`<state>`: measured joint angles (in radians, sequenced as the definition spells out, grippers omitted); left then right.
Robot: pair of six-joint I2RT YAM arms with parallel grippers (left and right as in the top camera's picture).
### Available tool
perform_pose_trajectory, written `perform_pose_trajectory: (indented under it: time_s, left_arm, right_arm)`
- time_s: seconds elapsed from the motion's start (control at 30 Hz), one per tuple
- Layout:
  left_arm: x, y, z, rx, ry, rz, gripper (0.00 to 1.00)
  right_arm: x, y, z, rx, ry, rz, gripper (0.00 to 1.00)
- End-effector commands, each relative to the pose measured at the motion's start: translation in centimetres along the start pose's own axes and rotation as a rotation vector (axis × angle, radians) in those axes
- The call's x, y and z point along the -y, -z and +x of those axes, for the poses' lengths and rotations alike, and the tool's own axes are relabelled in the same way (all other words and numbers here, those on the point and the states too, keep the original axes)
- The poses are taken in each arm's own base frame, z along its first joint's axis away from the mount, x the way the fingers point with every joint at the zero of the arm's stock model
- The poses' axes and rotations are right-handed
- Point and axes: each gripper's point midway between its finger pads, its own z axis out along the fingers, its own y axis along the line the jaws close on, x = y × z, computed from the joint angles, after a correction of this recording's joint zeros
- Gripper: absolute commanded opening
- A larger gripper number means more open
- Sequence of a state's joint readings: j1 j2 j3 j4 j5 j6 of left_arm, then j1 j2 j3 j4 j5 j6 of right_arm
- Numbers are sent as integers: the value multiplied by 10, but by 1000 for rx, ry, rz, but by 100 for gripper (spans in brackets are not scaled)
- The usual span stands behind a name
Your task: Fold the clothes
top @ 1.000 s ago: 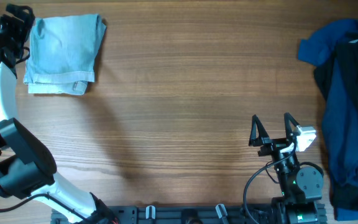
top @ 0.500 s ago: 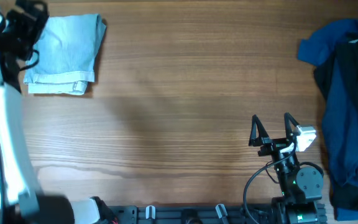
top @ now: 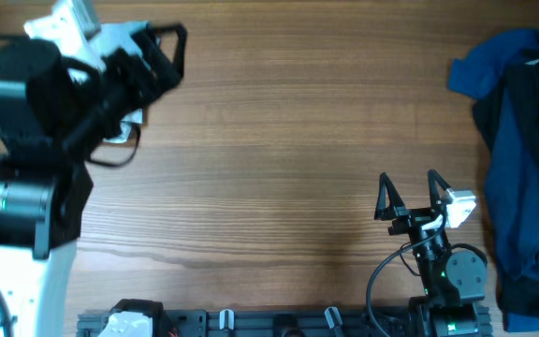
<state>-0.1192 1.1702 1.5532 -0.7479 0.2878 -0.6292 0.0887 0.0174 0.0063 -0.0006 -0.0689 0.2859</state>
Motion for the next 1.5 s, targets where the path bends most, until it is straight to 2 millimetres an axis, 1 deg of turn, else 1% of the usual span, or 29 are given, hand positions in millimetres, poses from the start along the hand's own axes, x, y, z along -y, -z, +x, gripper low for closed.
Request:
perform_pose_trajectory:
  time_s: [0.0, 0.1, 0.23, 0.27, 0.37, 0.57, 0.67, 0.8, 0.9, 1.0, 1.1, 1.23, 1.47]
  left_arm:
    - [-18, 15, 20, -25, -17, -106, 100]
    - [-45, 17, 43, -73, 1, -190, 100]
    - [-90, 16, 78, -115, 13, -304, 100]
    - [-105, 14, 91, -128, 17, -336, 100]
    - [-138, 8, 119, -133, 16, -379, 100]
    - [-191, -1, 173, -160, 21, -414, 100]
    - [-211, -8, 193, -137, 17, -397, 100]
    - [-226, -20, 201, -33, -2, -339, 100]
    - [-232, -26, 201, 66, -19, -276, 100]
    - [-236, -28, 201, 150, -32, -227, 100]
    - [-239, -27, 201, 218, -41, -188, 100]
    - [-247, -23, 199, 258, -36, -196, 100]
    - [-244, -10, 180, 339, -190, -210, 100]
  right_arm:
    - [4, 1, -4, 20, 15, 21, 100]
    - [4, 1, -4, 20, 15, 21, 100]
    - [4, 1, -4, 20, 15, 20, 100]
    - [4, 1, -4, 20, 14, 21, 100]
    - [4, 1, -4, 20, 14, 20, 100]
    - [4, 1, -4, 20, 15, 20, 100]
    - [4, 1, -4, 20, 15, 21, 100]
    - [4, 1, -4, 20, 15, 20, 100]
    - [4, 1, -4, 20, 15, 20, 100]
    - [4, 1, -4, 20, 15, 21, 100]
    - [4, 1, -4, 20, 15, 20, 100]
    - [4, 1, -4, 20, 15, 20, 100]
    - [4, 1, -4, 20, 15, 21, 100]
